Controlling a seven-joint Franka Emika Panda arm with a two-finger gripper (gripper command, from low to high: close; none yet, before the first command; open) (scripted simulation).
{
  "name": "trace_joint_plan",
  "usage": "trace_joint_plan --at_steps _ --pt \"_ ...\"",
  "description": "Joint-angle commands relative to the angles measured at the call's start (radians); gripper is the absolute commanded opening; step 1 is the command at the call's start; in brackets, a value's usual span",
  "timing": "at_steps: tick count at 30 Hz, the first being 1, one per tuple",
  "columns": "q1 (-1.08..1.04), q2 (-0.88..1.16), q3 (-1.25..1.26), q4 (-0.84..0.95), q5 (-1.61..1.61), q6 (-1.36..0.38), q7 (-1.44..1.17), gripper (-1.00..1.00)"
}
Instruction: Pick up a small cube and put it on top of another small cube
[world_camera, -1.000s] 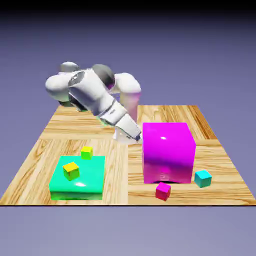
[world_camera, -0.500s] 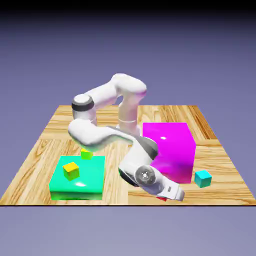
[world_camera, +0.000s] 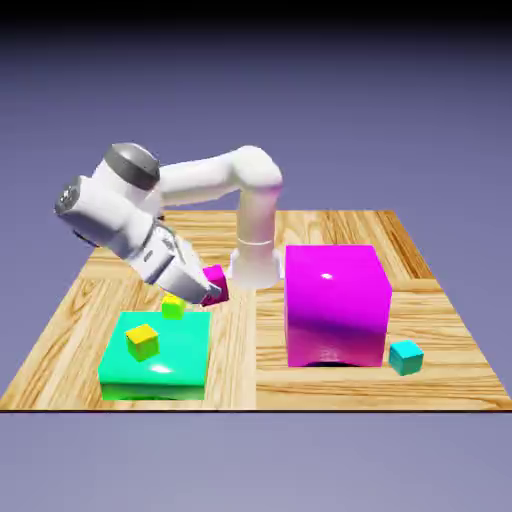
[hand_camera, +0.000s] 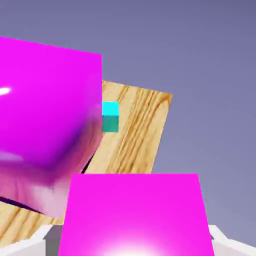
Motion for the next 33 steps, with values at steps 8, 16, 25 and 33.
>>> trace_joint_plan --at_steps 8,16,25,33 --pt "-0.29 0.013 0.264 0.019 0.147 -0.016 0.313 -1.0" --pt "-0.58 0.026 0.527 0.038 0.295 -0.033 0.627 -1.0" --pt "-0.906 0.04 0.824 0.059 0.461 -0.053 0.979 -1.0" --pt "-1.196 0.053 1.088 0.078 0.608 -0.07 1.293 -1.0"
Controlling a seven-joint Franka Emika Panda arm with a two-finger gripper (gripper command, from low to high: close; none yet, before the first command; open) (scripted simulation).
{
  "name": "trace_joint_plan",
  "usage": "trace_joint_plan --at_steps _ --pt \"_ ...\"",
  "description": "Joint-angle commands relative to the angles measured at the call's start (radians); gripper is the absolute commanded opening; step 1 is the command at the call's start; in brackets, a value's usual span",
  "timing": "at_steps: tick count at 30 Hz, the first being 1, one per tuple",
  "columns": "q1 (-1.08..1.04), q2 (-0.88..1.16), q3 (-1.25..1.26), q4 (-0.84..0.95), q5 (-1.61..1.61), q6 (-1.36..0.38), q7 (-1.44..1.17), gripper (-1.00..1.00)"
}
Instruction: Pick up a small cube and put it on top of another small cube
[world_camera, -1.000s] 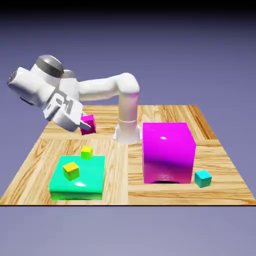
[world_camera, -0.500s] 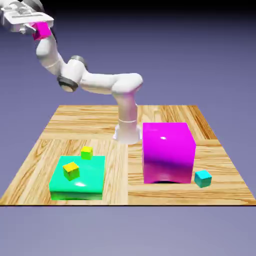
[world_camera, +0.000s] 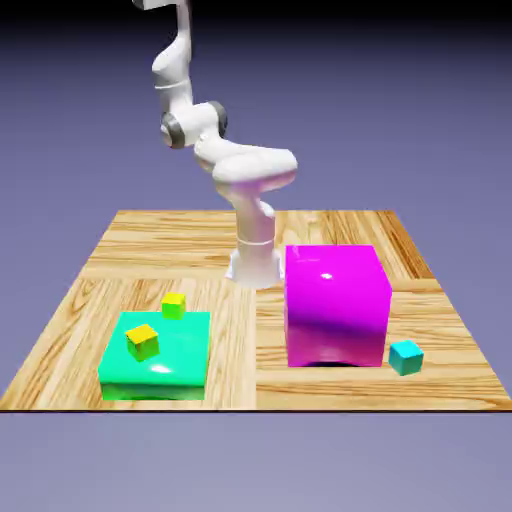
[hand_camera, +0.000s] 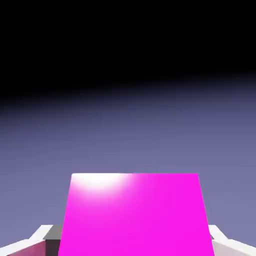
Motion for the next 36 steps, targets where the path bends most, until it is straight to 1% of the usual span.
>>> trace_joint_plan --at_steps 1,36 --pt "-0.036 0.002 0.033 0.002 0.017 -0.002 0.039 -1.0" --pt "-1.305 0.058 1.187 0.085 0.663 -0.078 1.41 -1.0"
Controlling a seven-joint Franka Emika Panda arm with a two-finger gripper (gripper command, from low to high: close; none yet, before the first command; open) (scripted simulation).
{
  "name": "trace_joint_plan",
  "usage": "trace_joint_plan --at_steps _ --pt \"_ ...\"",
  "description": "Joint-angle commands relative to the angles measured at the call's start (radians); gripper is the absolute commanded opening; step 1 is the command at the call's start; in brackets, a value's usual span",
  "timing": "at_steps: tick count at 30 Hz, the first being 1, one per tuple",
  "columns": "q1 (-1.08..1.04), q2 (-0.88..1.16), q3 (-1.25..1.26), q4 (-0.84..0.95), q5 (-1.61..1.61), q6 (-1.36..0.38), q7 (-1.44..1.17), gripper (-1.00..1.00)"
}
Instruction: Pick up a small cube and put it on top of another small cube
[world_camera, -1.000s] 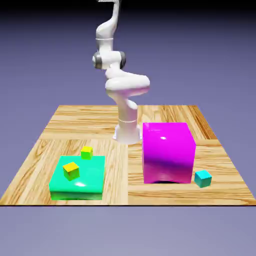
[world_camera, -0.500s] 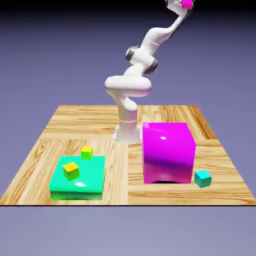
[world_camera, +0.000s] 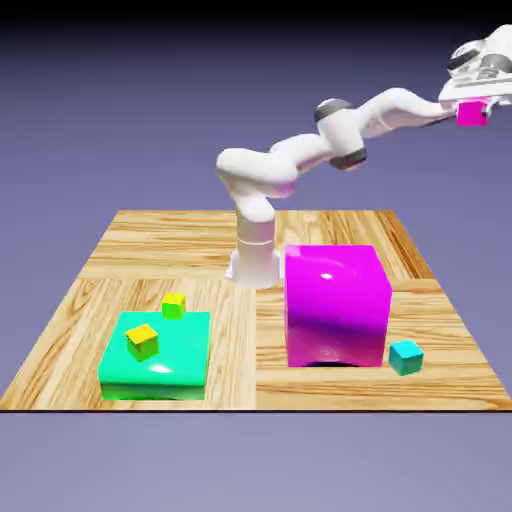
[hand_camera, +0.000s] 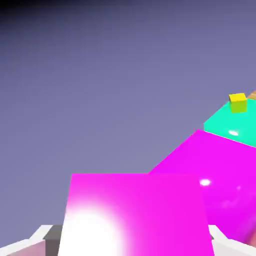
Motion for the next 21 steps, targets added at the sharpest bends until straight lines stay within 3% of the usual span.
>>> trace_joint_plan --at_steps 1,17,21 --pt "-0.036 0.002 0.033 0.002 0.018 -0.003 0.039 -1.0" --pt "-0.616 0.027 0.56 0.04 0.314 -0.038 0.666 -1.0" --pt "-0.6 0.025 0.621 -0.031 0.322 0.03 0.677 -1.0"
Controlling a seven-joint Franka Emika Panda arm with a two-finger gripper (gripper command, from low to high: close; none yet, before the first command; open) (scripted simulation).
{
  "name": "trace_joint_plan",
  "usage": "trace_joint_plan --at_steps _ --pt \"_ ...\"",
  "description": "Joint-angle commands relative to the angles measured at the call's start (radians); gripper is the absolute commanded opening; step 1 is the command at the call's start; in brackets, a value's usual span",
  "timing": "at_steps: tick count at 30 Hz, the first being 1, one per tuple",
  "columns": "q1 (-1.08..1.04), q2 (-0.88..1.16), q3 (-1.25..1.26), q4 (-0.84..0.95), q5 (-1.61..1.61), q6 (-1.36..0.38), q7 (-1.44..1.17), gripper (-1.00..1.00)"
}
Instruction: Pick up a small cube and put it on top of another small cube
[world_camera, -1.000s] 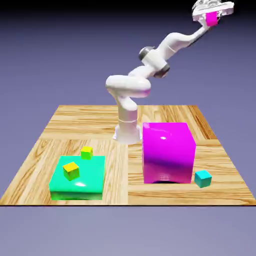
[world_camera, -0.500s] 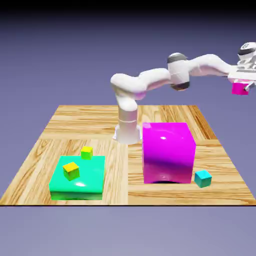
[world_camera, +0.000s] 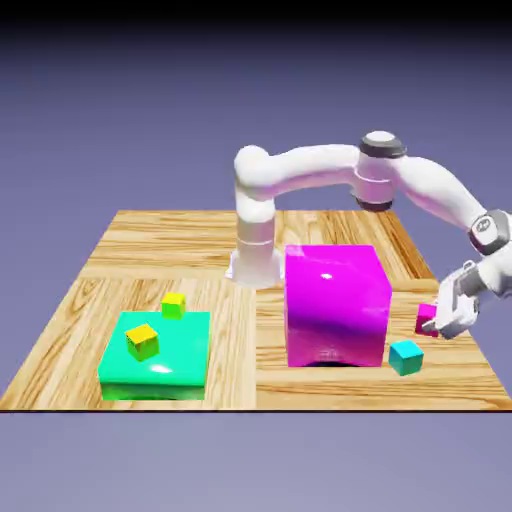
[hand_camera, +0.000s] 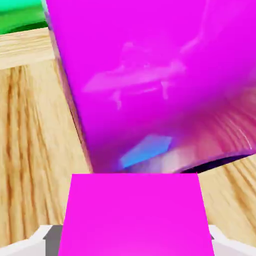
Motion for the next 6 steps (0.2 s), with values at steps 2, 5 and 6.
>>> trace_joint_plan --at_steps 2,5,6 --pt "0.028 -0.002 0.05 -0.072 0.004 0.068 -0.001 -1.0" --pt "0.033 -0.003 0.058 -0.085 0.004 0.08 -0.002 1.0" --pt "0.019 -0.002 0.033 -0.048 0.003 0.045 -0.001 1.0"
